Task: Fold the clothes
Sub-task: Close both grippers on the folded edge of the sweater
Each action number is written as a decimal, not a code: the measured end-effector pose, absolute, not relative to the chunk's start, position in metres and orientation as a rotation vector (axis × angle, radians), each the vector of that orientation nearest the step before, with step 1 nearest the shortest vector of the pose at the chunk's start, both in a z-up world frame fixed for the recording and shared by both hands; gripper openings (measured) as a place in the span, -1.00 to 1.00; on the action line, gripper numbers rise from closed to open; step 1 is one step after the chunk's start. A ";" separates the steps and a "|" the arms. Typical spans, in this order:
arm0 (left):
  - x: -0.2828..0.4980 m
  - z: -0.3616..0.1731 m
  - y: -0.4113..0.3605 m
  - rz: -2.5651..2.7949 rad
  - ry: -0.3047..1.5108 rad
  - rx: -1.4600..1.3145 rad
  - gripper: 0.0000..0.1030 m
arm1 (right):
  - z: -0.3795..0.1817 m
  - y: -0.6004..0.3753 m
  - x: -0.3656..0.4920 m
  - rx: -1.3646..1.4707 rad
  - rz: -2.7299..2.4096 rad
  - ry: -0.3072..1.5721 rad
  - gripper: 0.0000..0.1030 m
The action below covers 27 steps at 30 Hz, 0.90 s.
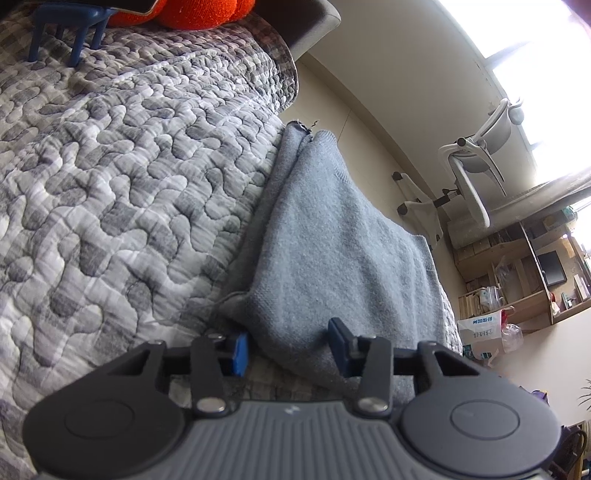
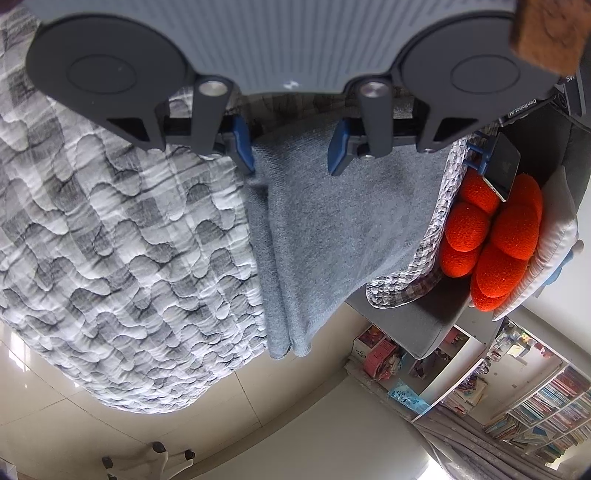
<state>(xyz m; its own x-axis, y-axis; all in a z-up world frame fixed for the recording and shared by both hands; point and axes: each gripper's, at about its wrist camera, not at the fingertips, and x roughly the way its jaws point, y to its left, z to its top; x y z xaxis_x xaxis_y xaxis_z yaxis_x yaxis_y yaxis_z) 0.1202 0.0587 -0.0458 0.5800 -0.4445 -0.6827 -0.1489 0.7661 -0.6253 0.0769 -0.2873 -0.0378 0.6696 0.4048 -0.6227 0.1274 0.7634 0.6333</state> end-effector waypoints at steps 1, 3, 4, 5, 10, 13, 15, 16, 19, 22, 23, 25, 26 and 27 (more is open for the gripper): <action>0.121 -0.046 0.058 -0.193 0.960 -0.692 -0.31 | -0.038 -0.286 0.077 0.697 0.171 0.838 -0.14; 0.122 -0.046 0.057 -0.194 0.965 -0.673 -0.41 | -0.037 -0.281 0.078 0.674 0.170 0.836 -0.15; 0.122 -0.046 0.058 -0.194 0.965 -0.675 -0.41 | -0.036 -0.278 0.078 0.658 0.170 0.835 -0.15; 0.123 -0.046 0.058 -0.192 0.965 -0.677 -0.44 | -0.036 -0.276 0.078 0.643 0.171 0.834 -0.15; 0.122 -0.047 0.061 -0.176 0.954 -0.682 -0.62 | -0.039 -0.278 0.079 0.650 0.156 0.836 -0.59; 0.118 -0.044 0.060 -0.160 0.931 -0.684 -0.68 | -0.038 -0.279 0.078 0.658 0.150 0.830 -0.67; 0.115 -0.041 0.058 -0.150 0.908 -0.686 -0.72 | -0.036 -0.278 0.077 0.653 0.144 0.824 -0.70; 0.113 -0.040 0.058 -0.146 0.897 -0.690 -0.73 | -0.035 -0.277 0.076 0.656 0.140 0.821 -0.71; 0.108 -0.035 0.062 -0.133 0.869 -0.724 -0.75 | -0.028 -0.278 0.076 0.676 0.138 0.811 -0.72; 0.100 -0.027 0.065 -0.133 0.839 -0.742 -0.76 | -0.015 -0.279 0.074 0.683 0.157 0.790 -0.74; 0.097 -0.024 0.066 -0.138 0.827 -0.751 -0.76 | -0.010 -0.280 0.073 0.679 0.165 0.779 -0.74; 0.090 -0.020 0.069 -0.143 0.813 -0.765 -0.77 | -0.006 -0.281 0.070 0.685 0.167 0.769 -0.74; 0.087 -0.018 0.070 -0.144 0.809 -0.771 -0.77 | -0.006 -0.282 0.068 0.690 0.167 0.769 -0.75; 0.084 -0.017 0.071 -0.146 0.806 -0.776 -0.78 | -0.005 -0.283 0.065 0.692 0.168 0.770 -0.75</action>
<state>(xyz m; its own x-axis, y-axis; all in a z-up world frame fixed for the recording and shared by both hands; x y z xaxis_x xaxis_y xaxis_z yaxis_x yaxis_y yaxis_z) 0.0836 0.0714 -0.0165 0.6987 -0.3979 -0.5945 -0.1641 0.7197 -0.6746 0.0653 -0.2825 -0.0050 0.7170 0.3821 -0.5829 0.1036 0.7686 0.6313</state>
